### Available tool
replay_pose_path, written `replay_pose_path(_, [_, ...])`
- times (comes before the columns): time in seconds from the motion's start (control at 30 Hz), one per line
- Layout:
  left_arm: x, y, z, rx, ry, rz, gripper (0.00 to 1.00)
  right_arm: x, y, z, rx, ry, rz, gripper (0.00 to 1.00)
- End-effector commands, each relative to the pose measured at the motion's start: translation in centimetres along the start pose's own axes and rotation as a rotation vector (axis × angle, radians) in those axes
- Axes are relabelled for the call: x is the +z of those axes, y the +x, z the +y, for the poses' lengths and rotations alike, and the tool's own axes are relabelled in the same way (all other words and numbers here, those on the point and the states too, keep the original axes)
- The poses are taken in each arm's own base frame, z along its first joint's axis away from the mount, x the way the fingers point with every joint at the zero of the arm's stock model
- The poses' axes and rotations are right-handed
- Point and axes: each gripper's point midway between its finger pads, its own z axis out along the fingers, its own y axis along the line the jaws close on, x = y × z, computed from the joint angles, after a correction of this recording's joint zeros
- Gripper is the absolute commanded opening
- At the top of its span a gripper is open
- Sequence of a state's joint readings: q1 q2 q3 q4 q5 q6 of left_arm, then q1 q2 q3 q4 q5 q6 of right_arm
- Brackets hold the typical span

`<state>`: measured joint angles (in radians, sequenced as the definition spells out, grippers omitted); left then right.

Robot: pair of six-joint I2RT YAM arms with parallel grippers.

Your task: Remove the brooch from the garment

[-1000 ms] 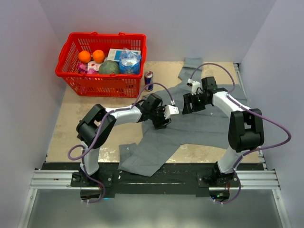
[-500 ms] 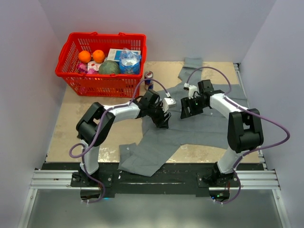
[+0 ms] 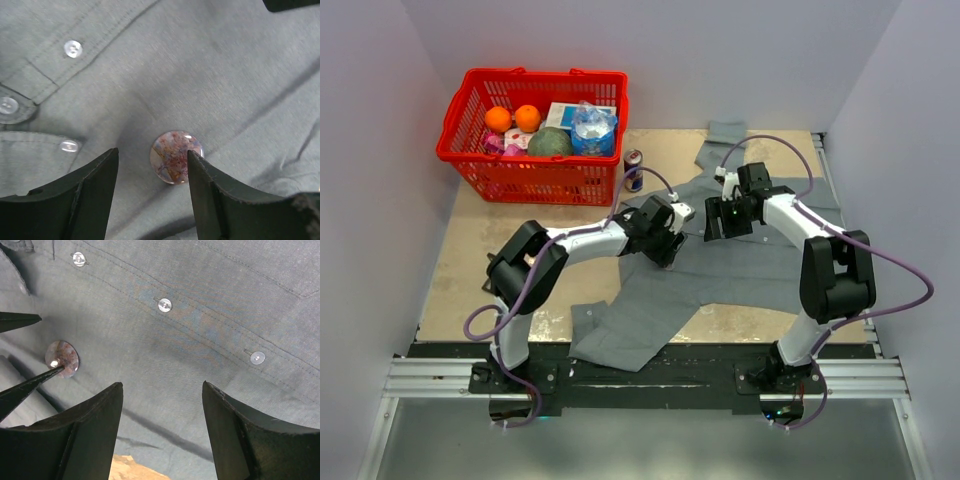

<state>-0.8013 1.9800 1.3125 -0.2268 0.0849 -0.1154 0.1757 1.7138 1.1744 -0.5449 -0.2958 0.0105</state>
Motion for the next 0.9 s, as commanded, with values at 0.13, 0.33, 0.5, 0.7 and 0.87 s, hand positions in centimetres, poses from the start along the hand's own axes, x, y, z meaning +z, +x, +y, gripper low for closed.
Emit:
replay_pose_path(0.13, [1.0,-0.8,-0.8,-0.004,-0.042,0.006,0.6,-2.2,-2.9,0.6,0.028,0.009,-0.115,0.68])
replay_pose_path(0.33, [1.0,-0.6,-1.7,-0.017,0.002,0.042,0.61,-2.2,-2.6,0.7,0.038,0.005,-0.12,0.68])
replay_pose_path(0.5, [0.7,-0.5,-2.2,-0.02,0.031,0.056,0.6,-2.2,-2.6,0.8,0.045,-0.001,-0.123,0.68])
replay_pose_path(0.7, [0.6,1.6,-2.0,-0.005,0.005,0.112,0.65,-1.9,-2.8,0.9,0.044,-0.011,-0.119,0.68])
replay_pose_path(0.87, [1.0,2.7,-2.3,0.035,-0.02,0.142,0.65,-1.7,-3.1,1.0,0.049,-0.018,-0.121,0.68])
